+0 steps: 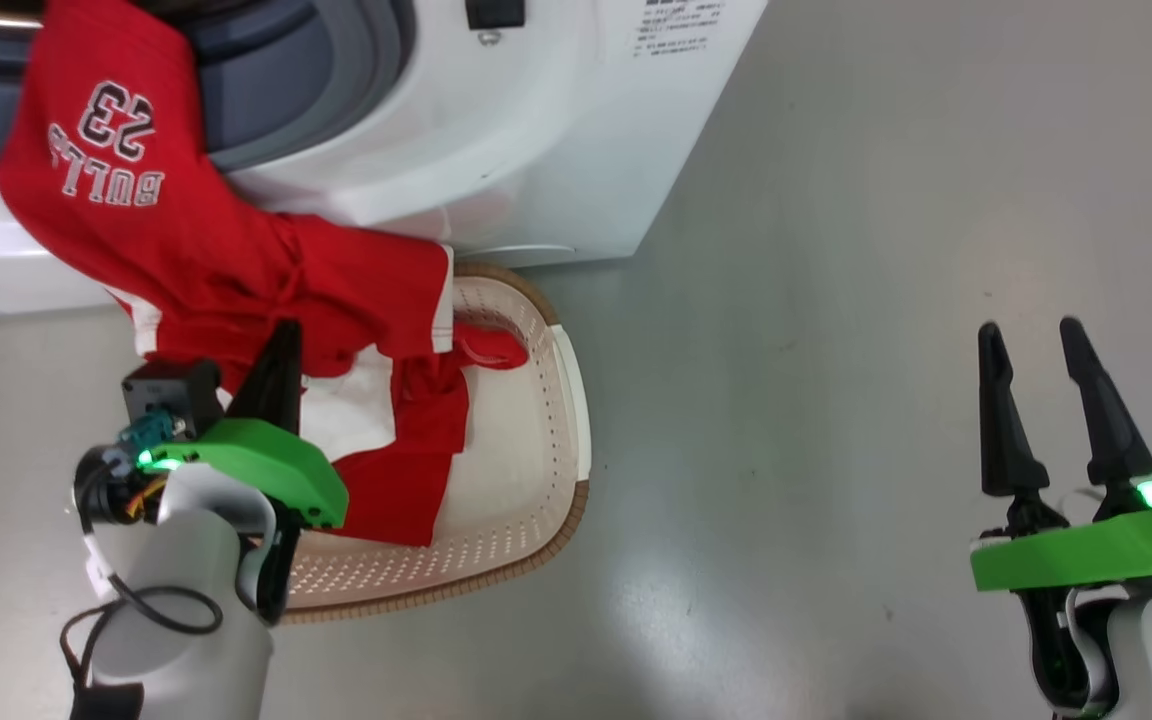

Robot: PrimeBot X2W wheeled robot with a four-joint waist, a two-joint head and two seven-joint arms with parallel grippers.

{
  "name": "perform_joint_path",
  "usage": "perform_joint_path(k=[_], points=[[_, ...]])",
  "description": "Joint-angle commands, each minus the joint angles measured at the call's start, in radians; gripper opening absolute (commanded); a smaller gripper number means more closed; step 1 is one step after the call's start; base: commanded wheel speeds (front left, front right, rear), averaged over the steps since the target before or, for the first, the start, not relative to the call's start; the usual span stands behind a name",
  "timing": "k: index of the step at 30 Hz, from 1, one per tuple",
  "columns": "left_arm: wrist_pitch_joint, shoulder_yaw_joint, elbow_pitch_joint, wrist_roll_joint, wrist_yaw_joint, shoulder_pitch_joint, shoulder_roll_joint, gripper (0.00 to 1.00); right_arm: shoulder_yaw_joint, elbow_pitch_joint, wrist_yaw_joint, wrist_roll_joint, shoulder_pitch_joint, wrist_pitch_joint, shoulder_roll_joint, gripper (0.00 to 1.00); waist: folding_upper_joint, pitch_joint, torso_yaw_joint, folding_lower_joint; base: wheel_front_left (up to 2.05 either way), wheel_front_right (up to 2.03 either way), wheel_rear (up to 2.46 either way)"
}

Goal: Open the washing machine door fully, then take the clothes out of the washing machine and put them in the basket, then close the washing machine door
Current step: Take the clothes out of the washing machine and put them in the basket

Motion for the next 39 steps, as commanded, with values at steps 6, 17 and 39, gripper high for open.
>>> perform_joint_path(k=[6, 17, 39], points=[[-0.005, 0.048, 0.030, 0.004, -0.005, -0.033, 0.034, 0.42, 0.026, -0.028, 0.006, 0.022, -0.020, -0.006, -0.008, 1.00, 0.0000, 0.033, -0.013, 0.0000, 0.00, 0.00, 0.00], [-0.005, 0.061, 0.003, 0.016, -0.005, -0.028, 0.028, 1.00, 0.019, -0.026, 0.006, 0.018, -0.025, -0.006, -0.008, 1.00, 0.0000, 0.023, 0.001, 0.0000, 0.00, 0.00, 0.00], [-0.005, 0.092, -0.326, 0.045, -0.005, 0.121, 0.009, 1.00, 0.007, -0.024, 0.006, 0.004, 0.002, -0.006, -0.008, 1.00, 0.0000, -0.039, 0.051, 0.0000, 0.00, 0.00, 0.00]])
